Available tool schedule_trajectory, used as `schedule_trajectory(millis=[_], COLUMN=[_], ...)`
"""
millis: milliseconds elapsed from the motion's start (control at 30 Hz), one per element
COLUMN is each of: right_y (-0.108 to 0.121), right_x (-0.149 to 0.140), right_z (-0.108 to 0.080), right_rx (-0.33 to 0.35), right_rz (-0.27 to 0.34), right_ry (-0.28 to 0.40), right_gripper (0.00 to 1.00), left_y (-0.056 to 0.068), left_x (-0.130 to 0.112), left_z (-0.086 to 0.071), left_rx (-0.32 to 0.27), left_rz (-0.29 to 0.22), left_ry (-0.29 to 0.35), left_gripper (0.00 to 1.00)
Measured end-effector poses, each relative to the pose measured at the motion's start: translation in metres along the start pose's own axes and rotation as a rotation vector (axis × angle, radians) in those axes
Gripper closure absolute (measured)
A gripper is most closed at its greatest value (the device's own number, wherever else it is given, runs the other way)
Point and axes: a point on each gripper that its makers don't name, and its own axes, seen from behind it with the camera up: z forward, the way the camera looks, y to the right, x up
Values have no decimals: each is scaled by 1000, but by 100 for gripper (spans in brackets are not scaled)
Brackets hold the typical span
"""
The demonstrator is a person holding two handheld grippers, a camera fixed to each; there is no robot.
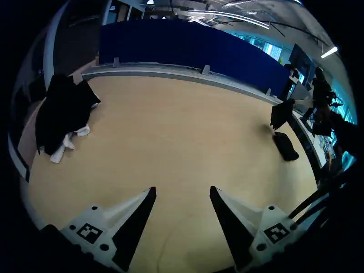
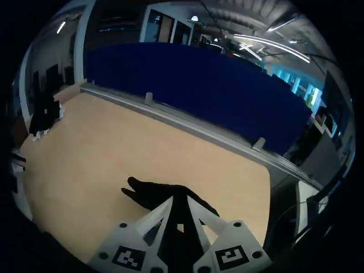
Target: Fold towel
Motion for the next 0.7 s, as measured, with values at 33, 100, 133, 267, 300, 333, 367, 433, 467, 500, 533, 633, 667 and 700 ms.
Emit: schedule_trajectory(millis=[33,100,133,267,300,333,367,433,467,500,533,633,667,700], right_y=[0,0,0,0,0,1,1,1,2,2,2,2,2,2], right_x=[-3,-10,-15,-33,-38,-43,-46,-55,-58,-62,-67,-81,-86,-91], right_z=[0,1,0,-4,-6,-8,-10,-15,-18,-20,-22,-28,-30,-32], right_rx=[1,3,3,1,0,-1,-1,-2,-3,-3,-3,-5,-6,-8], right_rz=[3,8,9,11,11,15,19,29,36,42,47,60,64,67], right_ry=[-5,-15,-21,-46,-53,-56,-59,-63,-65,-67,-71,-84,-89,-95], right_gripper=[94,94,94,94,94,94,94,94,94,94,94,94,94,94], left_y=[1,2,3,5,6,7,8,10,12,13,14,17,17,18], left_x=[0,0,0,-1,-1,-1,0,1,1,2,2,3,3,3], left_z=[0,1,2,4,4,5,5,5,5,5,5,4,4,4], left_rx=[-1,-2,-2,-5,-6,-8,-9,-12,-14,-15,-17,-22,-24,-25], left_rz=[0,0,1,4,5,7,9,13,15,17,18,23,25,27], left_ry=[0,0,-1,-4,-5,-5,-6,-6,-6,-7,-7,-7,-8,-8], left_gripper=[13,13,13,13,13,13,13,13,13,13,13,13,13,13])
